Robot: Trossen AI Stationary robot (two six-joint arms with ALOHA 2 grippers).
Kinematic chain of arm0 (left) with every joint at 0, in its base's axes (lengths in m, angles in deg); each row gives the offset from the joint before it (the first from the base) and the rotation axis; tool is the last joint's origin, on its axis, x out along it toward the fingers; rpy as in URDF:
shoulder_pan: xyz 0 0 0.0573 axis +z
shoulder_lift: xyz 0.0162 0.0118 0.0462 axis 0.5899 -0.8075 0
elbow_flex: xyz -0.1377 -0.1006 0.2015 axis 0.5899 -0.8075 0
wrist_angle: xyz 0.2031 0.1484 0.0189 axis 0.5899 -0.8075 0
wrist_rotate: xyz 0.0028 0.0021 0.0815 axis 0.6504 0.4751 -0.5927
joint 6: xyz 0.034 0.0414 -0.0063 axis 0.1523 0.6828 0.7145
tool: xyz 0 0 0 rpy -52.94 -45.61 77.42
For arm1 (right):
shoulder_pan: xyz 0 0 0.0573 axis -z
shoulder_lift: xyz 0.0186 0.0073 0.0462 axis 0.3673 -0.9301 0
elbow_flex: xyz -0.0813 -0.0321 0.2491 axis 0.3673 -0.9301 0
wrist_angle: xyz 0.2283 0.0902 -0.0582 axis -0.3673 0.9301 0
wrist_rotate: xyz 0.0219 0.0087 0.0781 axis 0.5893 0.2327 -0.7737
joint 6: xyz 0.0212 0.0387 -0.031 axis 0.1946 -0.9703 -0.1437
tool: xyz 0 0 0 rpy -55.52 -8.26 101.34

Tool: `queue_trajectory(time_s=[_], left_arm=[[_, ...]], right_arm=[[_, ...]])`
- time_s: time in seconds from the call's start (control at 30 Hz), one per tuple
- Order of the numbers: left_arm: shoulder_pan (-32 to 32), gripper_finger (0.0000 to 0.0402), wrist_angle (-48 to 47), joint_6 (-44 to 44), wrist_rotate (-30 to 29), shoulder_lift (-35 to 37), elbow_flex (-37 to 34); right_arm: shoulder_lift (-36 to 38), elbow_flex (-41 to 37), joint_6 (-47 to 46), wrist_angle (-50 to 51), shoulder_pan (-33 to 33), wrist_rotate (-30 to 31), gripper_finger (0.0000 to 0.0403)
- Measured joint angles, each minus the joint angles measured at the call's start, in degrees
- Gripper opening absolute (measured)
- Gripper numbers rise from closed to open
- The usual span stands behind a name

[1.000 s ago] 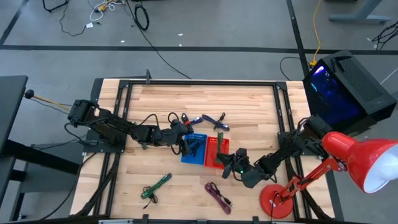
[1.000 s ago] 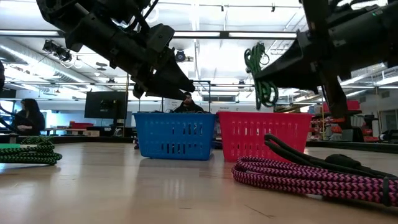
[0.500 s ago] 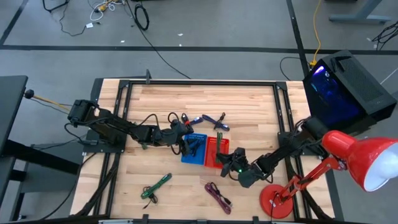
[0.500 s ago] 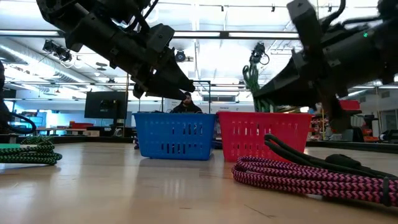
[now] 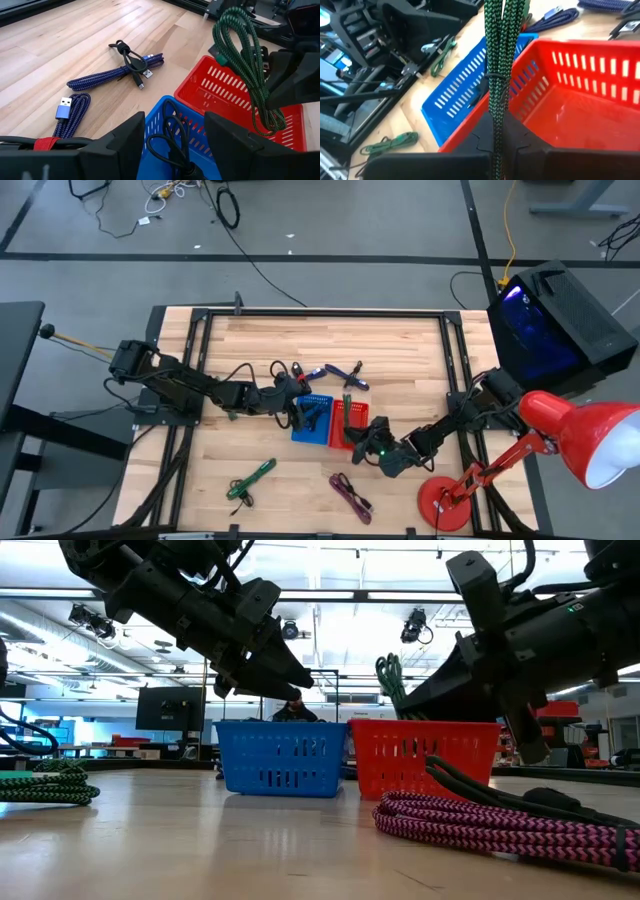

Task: Pick & Place USB Port
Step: Put the black and green USB cable into the red basket, then put the black USB cable into the blue basket

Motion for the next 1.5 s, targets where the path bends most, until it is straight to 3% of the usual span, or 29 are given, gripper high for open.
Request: queue_trajectory(time_s=[0.43, 0.8, 1.2, 1.33, 1.5], left_arm=[[0.00, 0.0211, 0.00, 0.00, 0.02, 0.00, 0.00], [0.00, 0.0211, 0.00, 0.01, 0.02, -0.01, 0.00], [0.01, 0.0211, -0.39, 0.09, 0.54, -0.02, 0.00], [0.00, 0.0211, -0.92, 0.09, 0.68, -0.02, 0.00], [0.00, 0.0211, -0.92, 0.07, 0.84, -0.02, 0.00]], right_arm=[[0.02, 0.00, 0.45, 0.48, 0.02, -0.76, 0.0085], [0.04, 0.00, 4.62, -0.82, 1.32, -0.76, 0.0093], [4.89, 0.00, 20.82, -3.01, 5.06, -5.38, 0.0093], [8.93, 0.00, 24.44, 4.02, 5.99, -7.66, 0.0093], [17.47, 0.00, 24.58, 20.84, 8.08, -6.23, 0.0094]])
